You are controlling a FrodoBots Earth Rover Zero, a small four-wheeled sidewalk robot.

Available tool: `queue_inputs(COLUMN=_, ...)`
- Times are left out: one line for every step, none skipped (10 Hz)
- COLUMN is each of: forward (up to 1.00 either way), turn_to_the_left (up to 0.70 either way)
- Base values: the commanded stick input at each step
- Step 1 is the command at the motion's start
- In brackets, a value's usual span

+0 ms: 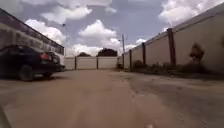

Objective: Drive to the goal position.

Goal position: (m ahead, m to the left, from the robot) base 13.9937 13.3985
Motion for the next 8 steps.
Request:
queue_inputs(forward=0.60, turn_to_the_left=-0.09)
queue_inputs(forward=0.60, turn_to_the_left=-0.09)
queue_inputs(forward=0.60, turn_to_the_left=-0.09)
queue_inputs(forward=0.60, turn_to_the_left=-0.09)
queue_inputs(forward=0.60, turn_to_the_left=-0.09)
queue_inputs(forward=0.60, turn_to_the_left=-0.09)
queue_inputs(forward=0.60, turn_to_the_left=-0.09)
queue_inputs(forward=0.60, turn_to_the_left=-0.09)
